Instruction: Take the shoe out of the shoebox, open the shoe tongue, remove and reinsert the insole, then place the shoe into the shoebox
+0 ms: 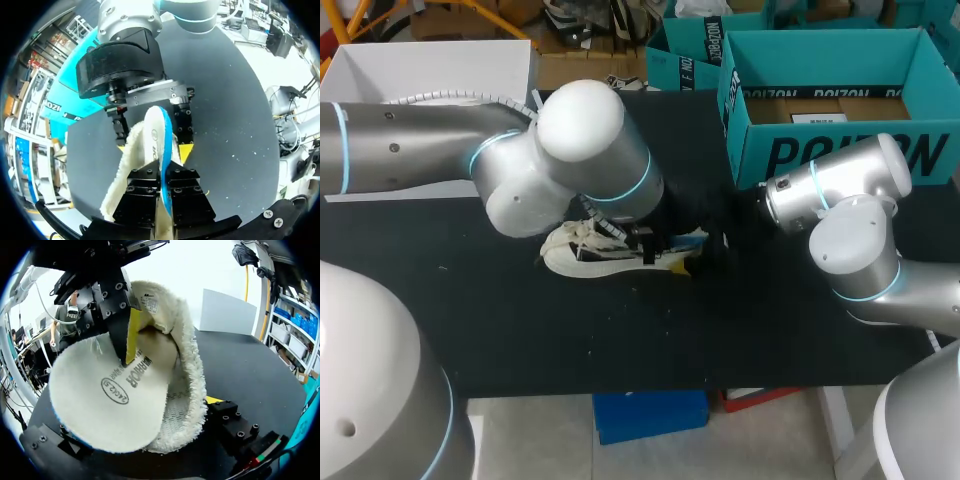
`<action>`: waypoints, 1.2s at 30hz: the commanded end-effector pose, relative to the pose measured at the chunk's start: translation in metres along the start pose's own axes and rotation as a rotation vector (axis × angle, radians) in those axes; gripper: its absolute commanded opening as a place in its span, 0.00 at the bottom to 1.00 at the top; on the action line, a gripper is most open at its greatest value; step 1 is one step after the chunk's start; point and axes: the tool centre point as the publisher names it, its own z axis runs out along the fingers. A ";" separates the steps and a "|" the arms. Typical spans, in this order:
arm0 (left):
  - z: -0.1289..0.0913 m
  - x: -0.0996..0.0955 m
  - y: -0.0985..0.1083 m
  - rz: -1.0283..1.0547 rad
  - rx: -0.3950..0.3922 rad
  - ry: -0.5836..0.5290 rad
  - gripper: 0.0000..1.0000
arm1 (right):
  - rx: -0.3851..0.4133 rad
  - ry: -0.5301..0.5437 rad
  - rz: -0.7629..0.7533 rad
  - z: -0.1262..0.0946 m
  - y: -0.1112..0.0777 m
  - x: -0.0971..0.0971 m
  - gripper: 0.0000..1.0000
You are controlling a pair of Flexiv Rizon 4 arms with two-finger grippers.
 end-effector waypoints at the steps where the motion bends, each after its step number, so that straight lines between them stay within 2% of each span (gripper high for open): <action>1: -0.030 0.003 0.011 0.003 0.055 0.037 0.00 | 0.002 0.000 0.001 0.001 0.000 -0.002 0.00; 15: -0.105 0.009 -0.023 -0.030 0.260 0.139 0.00 | 0.002 0.000 0.001 0.001 0.000 -0.002 0.00; 28: -0.178 0.004 -0.054 -0.173 0.584 0.330 0.00 | 0.002 0.000 0.001 0.001 0.000 -0.002 0.00; 36: -0.231 0.007 -0.075 -0.207 0.734 0.372 0.00 | 0.002 0.000 0.001 0.001 0.000 -0.002 0.00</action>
